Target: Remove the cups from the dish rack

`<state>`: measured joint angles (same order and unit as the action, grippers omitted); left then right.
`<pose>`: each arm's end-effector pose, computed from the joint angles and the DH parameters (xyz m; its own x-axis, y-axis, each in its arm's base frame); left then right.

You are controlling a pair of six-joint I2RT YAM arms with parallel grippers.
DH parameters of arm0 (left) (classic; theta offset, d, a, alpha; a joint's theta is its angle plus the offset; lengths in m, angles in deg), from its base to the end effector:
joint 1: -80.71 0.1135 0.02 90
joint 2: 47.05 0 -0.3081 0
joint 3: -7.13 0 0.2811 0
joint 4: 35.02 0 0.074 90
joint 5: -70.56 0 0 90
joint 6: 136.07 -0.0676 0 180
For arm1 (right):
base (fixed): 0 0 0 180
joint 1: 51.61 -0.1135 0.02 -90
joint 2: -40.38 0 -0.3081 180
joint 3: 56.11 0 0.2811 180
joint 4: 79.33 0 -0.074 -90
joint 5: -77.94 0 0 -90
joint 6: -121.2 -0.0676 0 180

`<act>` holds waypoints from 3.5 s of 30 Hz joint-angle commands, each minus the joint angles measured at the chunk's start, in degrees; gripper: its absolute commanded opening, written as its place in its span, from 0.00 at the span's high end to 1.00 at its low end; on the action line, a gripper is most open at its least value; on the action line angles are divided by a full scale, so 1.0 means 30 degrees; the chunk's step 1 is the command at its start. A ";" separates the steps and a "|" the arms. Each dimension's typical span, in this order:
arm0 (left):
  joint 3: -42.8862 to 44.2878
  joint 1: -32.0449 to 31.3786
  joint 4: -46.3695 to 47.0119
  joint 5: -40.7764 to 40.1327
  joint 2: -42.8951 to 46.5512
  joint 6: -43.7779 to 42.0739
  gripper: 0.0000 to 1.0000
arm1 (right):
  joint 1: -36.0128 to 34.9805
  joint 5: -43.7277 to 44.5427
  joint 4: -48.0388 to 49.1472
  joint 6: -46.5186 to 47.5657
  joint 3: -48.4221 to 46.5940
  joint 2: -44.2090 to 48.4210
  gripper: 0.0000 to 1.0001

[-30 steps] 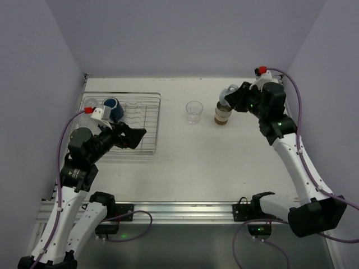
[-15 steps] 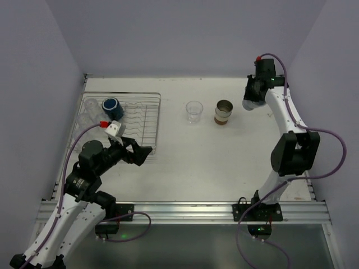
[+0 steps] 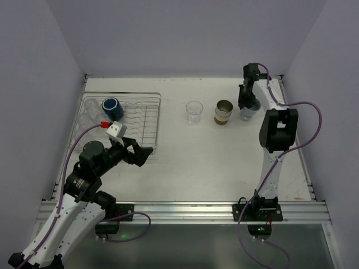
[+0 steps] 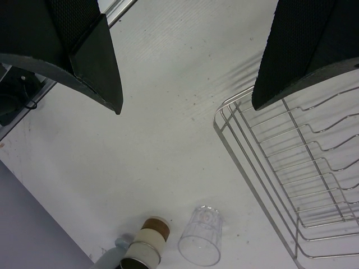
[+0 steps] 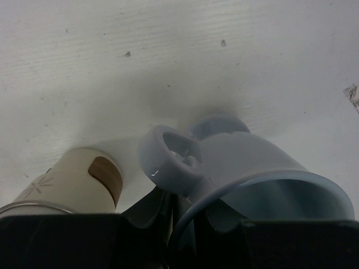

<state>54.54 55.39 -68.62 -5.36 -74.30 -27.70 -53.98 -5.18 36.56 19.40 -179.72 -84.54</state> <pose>0.1247 -0.0772 0.3190 -0.3975 -0.1501 -0.9052 0.5305 0.7674 -0.3602 0.5360 0.0141 0.2314 -0.8876 0.1665 -0.4294 0.1944 0.9807 -0.0216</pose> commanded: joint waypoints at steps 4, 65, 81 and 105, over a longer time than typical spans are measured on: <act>0.0051 -0.0231 0.0530 -0.0242 -0.0264 -0.0469 0.00 | 0.0263 0.1166 -0.0666 0.0825 -0.0552 0.0157 1.00; 0.7287 0.8059 0.1556 -1.0788 -1.4822 0.1084 0.00 | -0.0352 -1.4508 1.8816 -0.6880 2.0220 2.1807 0.38; 0.6348 1.0491 0.3050 -0.9912 -1.7899 0.1348 0.10 | -0.0733 -1.4625 1.8582 -0.6675 1.9927 2.1104 0.42; 0.6177 1.0901 0.2787 -0.7658 -1.6704 0.1463 0.73 | -0.1875 -1.4828 1.8201 -0.6323 1.9313 2.0402 0.39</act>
<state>73.43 87.50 -60.47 -30.23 -130.34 -24.51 -58.68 -47.83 90.11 -0.14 -118.98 -22.60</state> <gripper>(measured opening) 0.701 0.601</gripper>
